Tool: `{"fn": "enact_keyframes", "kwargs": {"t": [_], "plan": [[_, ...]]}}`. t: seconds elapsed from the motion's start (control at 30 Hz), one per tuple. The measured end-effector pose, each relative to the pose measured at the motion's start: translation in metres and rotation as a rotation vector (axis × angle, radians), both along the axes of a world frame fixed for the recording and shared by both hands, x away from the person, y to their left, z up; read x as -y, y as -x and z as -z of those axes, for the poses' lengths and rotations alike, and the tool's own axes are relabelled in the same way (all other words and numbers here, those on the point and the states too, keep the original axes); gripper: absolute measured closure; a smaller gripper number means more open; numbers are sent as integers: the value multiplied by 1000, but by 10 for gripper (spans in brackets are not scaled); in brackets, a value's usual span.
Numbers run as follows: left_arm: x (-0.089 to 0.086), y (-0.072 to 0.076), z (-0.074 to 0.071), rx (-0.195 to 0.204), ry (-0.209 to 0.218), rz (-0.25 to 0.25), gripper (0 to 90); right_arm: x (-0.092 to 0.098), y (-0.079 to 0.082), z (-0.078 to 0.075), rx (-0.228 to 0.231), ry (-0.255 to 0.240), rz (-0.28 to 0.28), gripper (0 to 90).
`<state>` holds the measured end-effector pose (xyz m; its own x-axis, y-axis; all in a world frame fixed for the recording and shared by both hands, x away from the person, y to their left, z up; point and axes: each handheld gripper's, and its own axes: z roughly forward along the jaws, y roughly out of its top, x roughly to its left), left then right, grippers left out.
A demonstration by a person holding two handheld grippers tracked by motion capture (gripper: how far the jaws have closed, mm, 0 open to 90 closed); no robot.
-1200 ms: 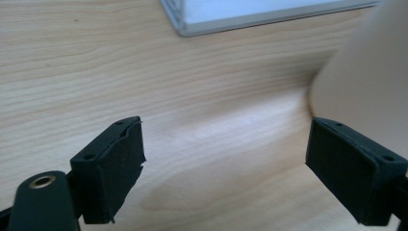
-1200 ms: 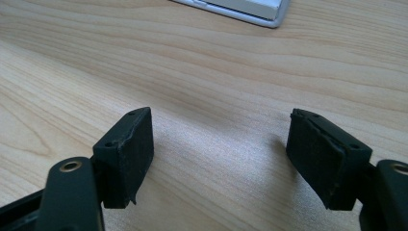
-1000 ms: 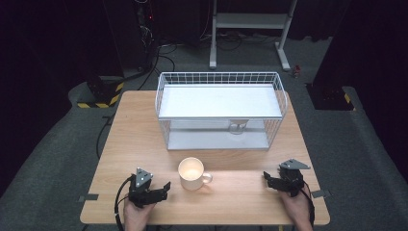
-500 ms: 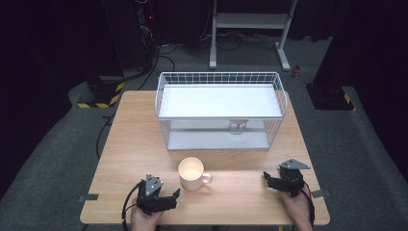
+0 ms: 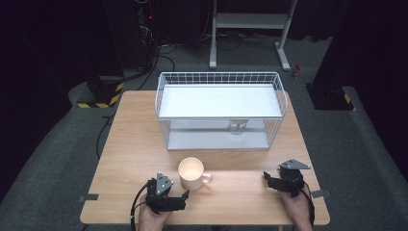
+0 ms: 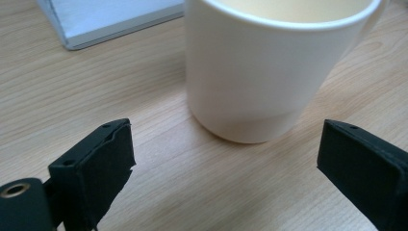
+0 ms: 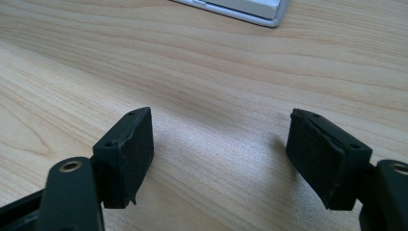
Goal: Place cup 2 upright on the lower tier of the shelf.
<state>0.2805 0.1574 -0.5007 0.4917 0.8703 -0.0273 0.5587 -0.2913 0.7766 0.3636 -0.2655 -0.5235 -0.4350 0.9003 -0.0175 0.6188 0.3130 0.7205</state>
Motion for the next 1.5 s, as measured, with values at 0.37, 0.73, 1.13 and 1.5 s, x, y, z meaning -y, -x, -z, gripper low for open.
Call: {"fn": "enact_keyframes", "kwargs": {"t": [0.37,0.73,1.13,1.5], "plan": [[16,-9,-5,13,0,45,31,0,0,0,1,1,0,251],[24,-22,-14,25,39,70,4,0,0,0,2,1,0,251],[32,-37,-22,49,47,68,14,0,0,0,1,1,0,250],[35,-45,-25,63,56,56,44,0,0,0,2,0,1,250]]}}
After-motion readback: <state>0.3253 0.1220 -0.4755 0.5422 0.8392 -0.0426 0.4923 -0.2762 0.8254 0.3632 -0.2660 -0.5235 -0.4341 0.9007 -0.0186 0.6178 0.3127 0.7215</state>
